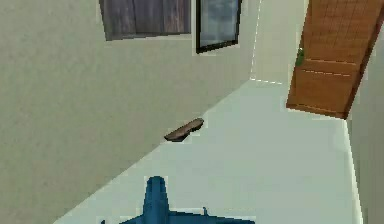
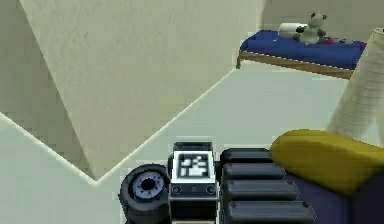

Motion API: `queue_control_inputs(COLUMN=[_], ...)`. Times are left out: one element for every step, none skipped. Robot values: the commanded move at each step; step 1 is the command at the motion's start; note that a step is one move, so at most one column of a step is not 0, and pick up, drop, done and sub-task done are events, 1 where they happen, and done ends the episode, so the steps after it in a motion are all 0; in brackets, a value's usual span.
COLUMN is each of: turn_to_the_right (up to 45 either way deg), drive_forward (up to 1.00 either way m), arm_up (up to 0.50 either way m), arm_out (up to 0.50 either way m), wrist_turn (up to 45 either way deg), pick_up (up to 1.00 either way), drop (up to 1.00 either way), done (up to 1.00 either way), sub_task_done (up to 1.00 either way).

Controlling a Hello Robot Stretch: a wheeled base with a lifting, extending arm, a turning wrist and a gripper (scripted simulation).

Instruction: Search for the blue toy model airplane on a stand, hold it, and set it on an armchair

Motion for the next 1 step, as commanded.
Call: queue_control_inputs(turn_to_the_right=[39.0], drive_forward=[0.0], arm_up=[0.0], arm_out=[0.0], wrist_turn=[0.0], pick_up=[0.0], drop=[0.0], done=[0.0], sub_task_done=[0.0])
